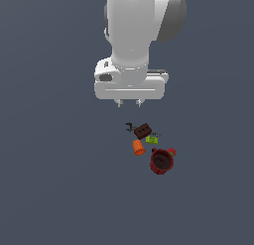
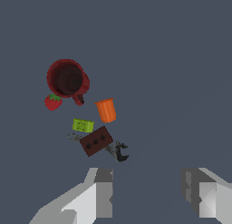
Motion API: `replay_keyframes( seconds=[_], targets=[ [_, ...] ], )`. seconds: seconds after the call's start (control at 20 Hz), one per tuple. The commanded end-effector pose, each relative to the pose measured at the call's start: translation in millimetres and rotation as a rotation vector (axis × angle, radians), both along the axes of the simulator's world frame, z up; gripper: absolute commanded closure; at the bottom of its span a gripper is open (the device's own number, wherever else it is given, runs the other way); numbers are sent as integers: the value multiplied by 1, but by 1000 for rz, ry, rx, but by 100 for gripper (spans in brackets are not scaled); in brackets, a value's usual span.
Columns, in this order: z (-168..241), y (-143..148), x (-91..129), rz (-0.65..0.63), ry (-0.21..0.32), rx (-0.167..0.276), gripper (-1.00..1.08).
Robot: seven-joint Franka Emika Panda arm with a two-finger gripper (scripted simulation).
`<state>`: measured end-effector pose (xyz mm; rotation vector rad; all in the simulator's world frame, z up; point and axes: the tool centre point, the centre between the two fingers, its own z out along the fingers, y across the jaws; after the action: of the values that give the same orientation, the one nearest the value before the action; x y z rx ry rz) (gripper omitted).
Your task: Pick up a designated object from a clutter of objects.
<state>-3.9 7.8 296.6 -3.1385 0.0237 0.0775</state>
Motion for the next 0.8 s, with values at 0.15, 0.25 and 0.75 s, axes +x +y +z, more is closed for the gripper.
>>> replay_keyframes(
  seconds=[0.15,0.25,0.75],
  targets=[
    [-17,10,13,-40,-11,9,-20],
    [-26,15,20,-63,-17,15,-20],
    [-106,59,65,-255,-58,63,-20]
  ],
)
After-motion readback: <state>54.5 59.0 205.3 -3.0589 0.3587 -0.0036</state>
